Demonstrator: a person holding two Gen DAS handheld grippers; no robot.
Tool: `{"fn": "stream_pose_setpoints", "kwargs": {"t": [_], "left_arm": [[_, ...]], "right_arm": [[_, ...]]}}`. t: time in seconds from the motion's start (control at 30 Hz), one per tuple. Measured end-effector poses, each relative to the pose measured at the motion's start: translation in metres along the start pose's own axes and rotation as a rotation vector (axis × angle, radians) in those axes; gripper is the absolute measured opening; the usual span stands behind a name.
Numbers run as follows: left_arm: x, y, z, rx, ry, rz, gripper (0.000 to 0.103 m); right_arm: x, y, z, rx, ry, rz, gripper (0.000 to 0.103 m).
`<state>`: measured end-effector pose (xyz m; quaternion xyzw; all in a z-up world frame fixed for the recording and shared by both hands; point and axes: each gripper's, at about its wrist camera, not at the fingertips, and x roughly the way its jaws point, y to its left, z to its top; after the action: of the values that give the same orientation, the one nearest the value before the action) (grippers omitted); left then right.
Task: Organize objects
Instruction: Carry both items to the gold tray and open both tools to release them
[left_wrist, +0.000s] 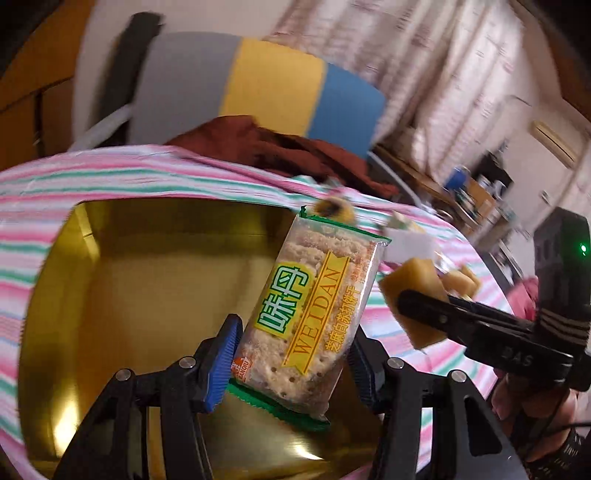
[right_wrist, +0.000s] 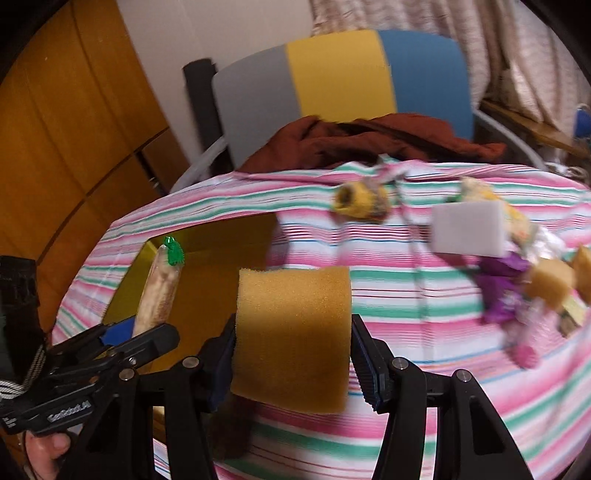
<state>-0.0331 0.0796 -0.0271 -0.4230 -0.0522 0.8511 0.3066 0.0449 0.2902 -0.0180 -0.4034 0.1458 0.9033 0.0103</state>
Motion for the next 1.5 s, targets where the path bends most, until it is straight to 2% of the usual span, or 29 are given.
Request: {"fn": "stream_pose_setpoints", "kwargs": {"t": [0.2,0.37,0.53,0.63,0.67,0.7,0.73,0.77,0.83,1.0,1.13,1.27,1.4,1.5], "left_arm": [[0.009,0.056,0.017,-0.094,0.032,0.122,0.056],[0.024,0.093,0.033,-0.149,0.076,0.205,0.056],[0.034,0.118,0.035,-0.218,0.12,0.253,0.056],[0.039,0.124,0.037,-0.218,0.129,0.304,0.056],[0.041,0.125,0.038,-0.218,0.134,0.312,0.056],[0.043,0.126,0.038,-0.222,0.139,0.317,0.056],[0.044,0.127,0.04,-0.228,0.143,0.323,0.056],[0.046,0.129,0.04,-0.232,0.149,0.326,0.056],[0.049,0.129,0.041,-0.226,0.152,0.346,0.056],[0.051,0.133,0.045,-0.259,0.145,0.353,0.057],[0.041,0.133,0.05,-0.301,0.101,0.358,0.064],[0.024,0.12,0.051,-0.319,0.036,0.357,0.064],[0.014,0.094,0.044,-0.287,-0.013,0.335,0.064],[0.015,0.068,0.037,-0.252,-0.023,0.285,0.064]], "right_arm": [[0.043,0.046,0.023,-0.042,0.087,0.059,0.057],[0.093,0.071,0.037,-0.056,0.155,0.07,0.058],[0.129,0.077,0.047,0.008,0.181,0.101,0.058],[0.144,0.079,0.056,0.059,0.171,0.128,0.059],[0.148,0.079,0.059,0.083,0.165,0.15,0.064],[0.153,0.079,0.062,0.112,0.165,0.185,0.074],[0.154,0.08,0.064,0.128,0.166,0.201,0.078],[0.153,0.081,0.066,0.147,0.163,0.213,0.083],[0.146,0.081,0.068,0.165,0.146,0.232,0.083],[0.097,0.078,0.055,0.129,0.053,0.248,0.09],[0.065,0.064,0.044,0.103,0.005,0.247,0.091],[0.029,0.041,0.03,0.089,-0.067,0.198,0.093],[0.007,0.015,0.018,0.093,-0.113,0.119,0.094],[0.0,-0.003,0.011,0.115,-0.118,0.082,0.094]]}}
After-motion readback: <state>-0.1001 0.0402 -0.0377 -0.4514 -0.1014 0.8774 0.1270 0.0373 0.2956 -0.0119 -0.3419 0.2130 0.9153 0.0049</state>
